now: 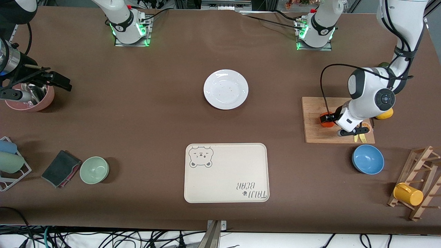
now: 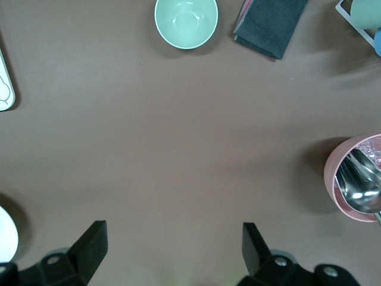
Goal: Place orange and plate with both arms
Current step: 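Carry the orange with the left gripper over the white plate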
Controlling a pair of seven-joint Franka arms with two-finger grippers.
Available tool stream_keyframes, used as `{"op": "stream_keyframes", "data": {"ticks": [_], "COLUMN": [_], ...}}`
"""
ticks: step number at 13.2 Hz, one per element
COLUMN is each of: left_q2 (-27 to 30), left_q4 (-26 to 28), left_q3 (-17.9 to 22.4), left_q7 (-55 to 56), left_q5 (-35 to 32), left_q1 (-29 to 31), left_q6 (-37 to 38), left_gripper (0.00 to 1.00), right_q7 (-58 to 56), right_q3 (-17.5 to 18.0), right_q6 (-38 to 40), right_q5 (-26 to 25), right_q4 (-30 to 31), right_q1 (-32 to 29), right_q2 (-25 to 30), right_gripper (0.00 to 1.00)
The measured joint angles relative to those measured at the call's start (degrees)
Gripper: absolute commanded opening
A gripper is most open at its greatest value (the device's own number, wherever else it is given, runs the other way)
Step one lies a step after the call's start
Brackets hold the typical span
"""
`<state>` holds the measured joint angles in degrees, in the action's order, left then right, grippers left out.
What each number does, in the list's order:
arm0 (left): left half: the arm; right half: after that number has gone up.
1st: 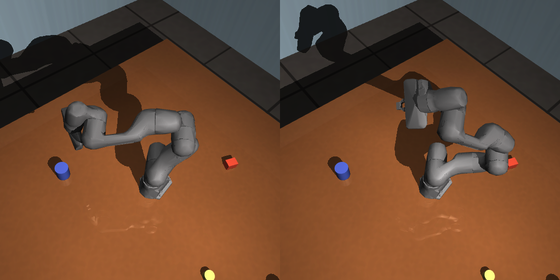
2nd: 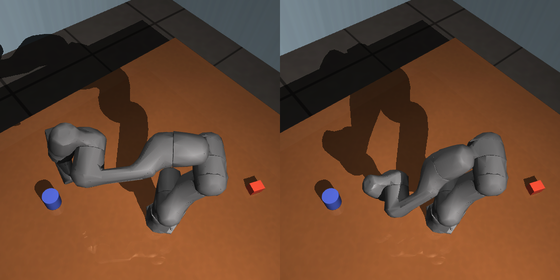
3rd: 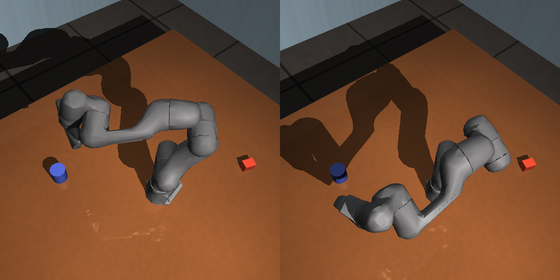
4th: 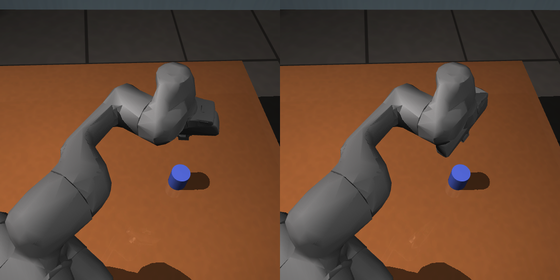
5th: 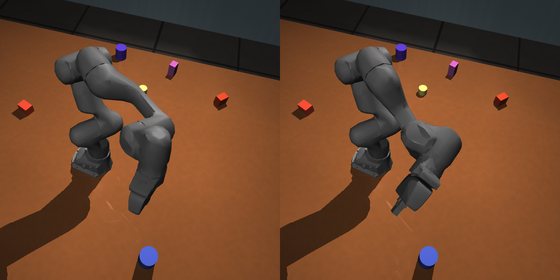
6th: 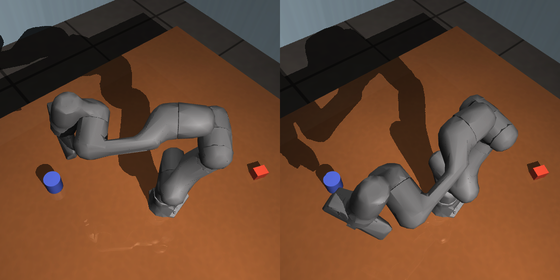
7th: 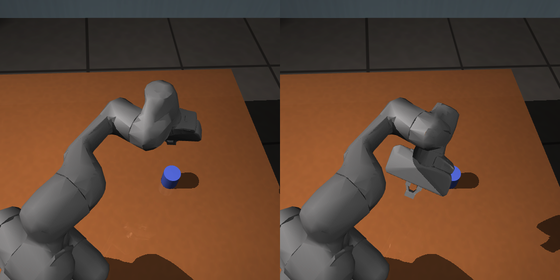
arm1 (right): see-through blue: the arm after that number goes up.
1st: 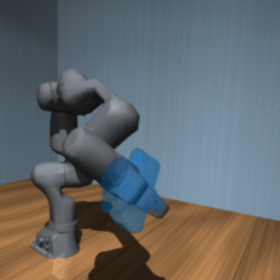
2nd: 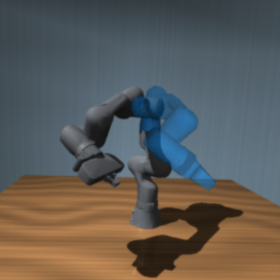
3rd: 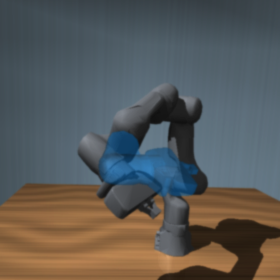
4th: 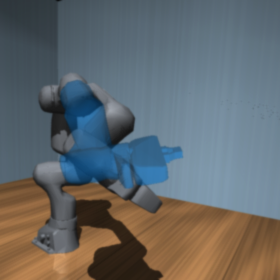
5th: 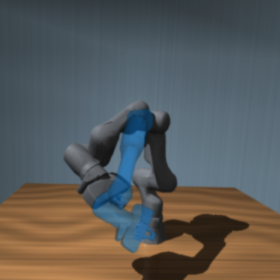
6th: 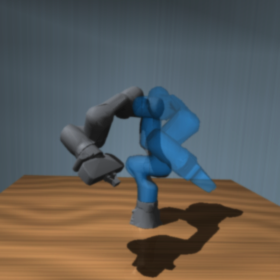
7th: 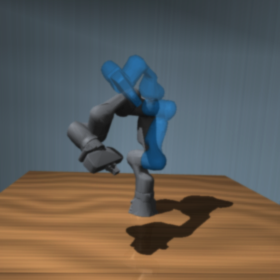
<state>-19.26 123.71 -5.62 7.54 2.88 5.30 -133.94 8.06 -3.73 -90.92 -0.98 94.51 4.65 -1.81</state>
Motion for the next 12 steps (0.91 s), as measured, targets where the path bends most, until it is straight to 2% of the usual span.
{"op": "stream_keyframes", "data": {"ticks": [3, 5, 7, 9, 12], "left_q2": [2.59, 3.66, 3.7, 3.64, 2.55], "left_q4": [-6.27, -7.48, -7.68, -7.69, -7.69], "left_q3": [-4.67, -9.23, -15.76, -20.43, -22.31], "left_q7": [2.73, 6.3, 15.5, 22.58, 28.85], "left_q5": [0.7, 0.82, 0.84, 0.84, 0.85], "left_q1": [-0.1, -0.12, -0.41, -2.18, -7.75], "left_q6": [9.31, 10.71, 10.72, 10.75, 10.9], "left_gripper": [0.0, 0.0, 0.0, 0.0, 0.0], "right_q7": [0.0, 0.0, 0.0, 0.0, 0.0], "right_q3": [0.0, 0.01, 0.01, 0.01, 0.02], "right_q6": [0.0, 0.0, 0.0, 0.0, 0.0], "right_q5": [0.0, 0.0, 0.0, 0.0, 0.0], "right_q4": [0.0, 0.0, 0.0, 0.0, 0.0], "right_q1": [0.0, 0.01, 0.01, 0.01, 0.01], "right_q2": [0.0, 0.0, 0.0, 0.0, 0.0], "right_gripper": [1.0, 1.0, 1.0, 1.0, 1.0]}}
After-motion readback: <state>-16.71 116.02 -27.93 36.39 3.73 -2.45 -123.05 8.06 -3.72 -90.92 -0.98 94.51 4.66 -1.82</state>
